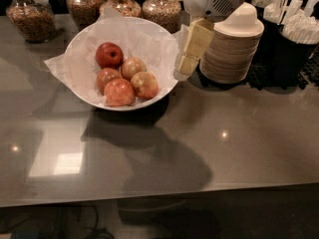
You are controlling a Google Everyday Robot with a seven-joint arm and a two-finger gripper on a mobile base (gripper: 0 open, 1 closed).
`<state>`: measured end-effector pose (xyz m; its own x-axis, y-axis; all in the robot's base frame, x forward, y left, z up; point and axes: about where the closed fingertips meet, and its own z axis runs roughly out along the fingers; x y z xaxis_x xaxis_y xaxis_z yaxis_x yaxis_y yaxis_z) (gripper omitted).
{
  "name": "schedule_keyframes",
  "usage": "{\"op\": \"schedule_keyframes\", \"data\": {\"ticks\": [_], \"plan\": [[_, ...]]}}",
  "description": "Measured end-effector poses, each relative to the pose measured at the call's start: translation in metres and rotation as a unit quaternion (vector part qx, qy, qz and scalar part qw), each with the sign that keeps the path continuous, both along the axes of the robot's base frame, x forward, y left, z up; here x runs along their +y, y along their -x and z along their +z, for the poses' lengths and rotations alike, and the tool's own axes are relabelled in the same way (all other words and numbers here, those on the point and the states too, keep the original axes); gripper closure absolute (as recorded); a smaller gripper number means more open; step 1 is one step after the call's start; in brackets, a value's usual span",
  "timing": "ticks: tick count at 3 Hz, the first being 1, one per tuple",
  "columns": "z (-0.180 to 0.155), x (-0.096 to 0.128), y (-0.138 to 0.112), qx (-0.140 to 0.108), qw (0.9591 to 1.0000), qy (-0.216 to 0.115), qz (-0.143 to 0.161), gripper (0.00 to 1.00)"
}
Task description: Pick apple from white bowl
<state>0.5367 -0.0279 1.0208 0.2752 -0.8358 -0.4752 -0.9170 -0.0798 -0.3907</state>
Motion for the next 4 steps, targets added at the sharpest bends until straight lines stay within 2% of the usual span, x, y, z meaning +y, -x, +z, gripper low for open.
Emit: {"op": "schedule_keyframes", "data": {"ticks": [1, 2, 4], "plan": [[-0.023, 0.009, -0.013, 0.015, 0.9990, -0.040, -0.007, 0.00], [-0.042, 0.021, -0.030, 0.035, 0.9974, -0.063, -0.001, 0.00], [-0.076, 0.024, -0.045, 0.071, 0.9946, -0.075, -0.006, 0.39]]}}
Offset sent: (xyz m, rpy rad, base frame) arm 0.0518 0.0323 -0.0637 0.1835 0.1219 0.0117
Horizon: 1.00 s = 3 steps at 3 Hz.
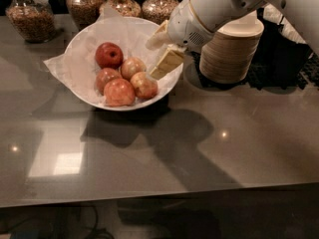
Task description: Pick apple from white bowl
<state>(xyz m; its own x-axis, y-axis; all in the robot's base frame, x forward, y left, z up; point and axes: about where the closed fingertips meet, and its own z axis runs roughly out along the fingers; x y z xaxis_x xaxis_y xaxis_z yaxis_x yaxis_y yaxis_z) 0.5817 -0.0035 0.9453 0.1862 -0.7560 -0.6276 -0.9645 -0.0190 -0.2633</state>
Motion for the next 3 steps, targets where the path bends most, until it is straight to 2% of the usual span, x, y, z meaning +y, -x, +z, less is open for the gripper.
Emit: {"op": "schedule_keyframes", "data": {"ticks": [1, 2, 3], "plan": [[-0.011, -0.001, -0.004, 0.012, 0.9999, 0.000, -0.004, 0.39], [-0.017, 0.002, -0.005, 0.019, 0.9998, 0.001, -0.002, 0.32], [-0.027, 0.008, -0.006, 0.032, 0.9995, 0.004, 0.004, 0.30]]}}
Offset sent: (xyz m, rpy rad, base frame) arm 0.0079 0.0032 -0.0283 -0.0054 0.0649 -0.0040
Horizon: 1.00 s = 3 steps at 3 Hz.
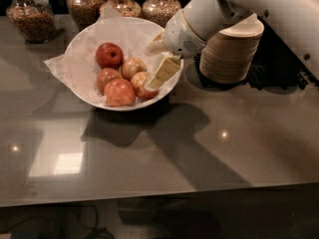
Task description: Pick apple from white bowl
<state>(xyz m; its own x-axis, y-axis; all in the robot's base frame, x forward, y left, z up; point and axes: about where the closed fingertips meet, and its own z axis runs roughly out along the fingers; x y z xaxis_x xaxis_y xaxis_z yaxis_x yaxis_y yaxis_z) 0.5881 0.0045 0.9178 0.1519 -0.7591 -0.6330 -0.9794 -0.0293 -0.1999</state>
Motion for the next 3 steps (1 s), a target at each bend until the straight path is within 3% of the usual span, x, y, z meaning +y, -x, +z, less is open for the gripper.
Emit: {"op": "schedule_keyframes", "data": {"ticks": [2, 3], "plan": [[-0.019, 0.027, -0.007, 0.024, 0.9989, 0.018, 0.035, 0.30], [-0.029, 0.030, -0.005, 0.035, 0.9987, 0.020, 0.033, 0.31]]}}
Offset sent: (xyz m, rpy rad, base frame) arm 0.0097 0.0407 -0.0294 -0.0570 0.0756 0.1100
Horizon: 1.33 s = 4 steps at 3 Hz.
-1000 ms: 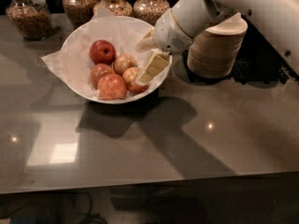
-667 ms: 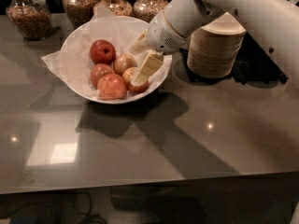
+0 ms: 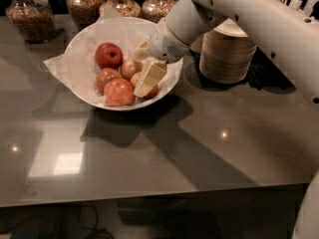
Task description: Pick apple from white bowl
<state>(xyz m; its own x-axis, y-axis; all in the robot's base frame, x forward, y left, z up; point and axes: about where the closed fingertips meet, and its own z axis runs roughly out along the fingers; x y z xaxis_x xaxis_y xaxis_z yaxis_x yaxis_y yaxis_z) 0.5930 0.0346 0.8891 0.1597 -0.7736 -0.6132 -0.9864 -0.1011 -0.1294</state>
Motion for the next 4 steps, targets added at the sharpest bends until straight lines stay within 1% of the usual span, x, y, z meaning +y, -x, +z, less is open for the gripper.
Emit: {"op": "schedule_keyframes", "data": {"ticks": [1, 2, 3, 4], "plan": [[0.004, 0.000, 0.000, 0.000, 1.0000, 0.000, 0.000, 0.32], [0.000, -0.013, 0.004, -0.005, 0.9995, 0.002, -0.033, 0.33], [0.007, -0.029, 0.007, -0.024, 0.9976, 0.003, -0.065, 0.32], [0.013, -0.036, 0.011, -0.038, 0.9961, 0.004, -0.080, 0.31]]}}
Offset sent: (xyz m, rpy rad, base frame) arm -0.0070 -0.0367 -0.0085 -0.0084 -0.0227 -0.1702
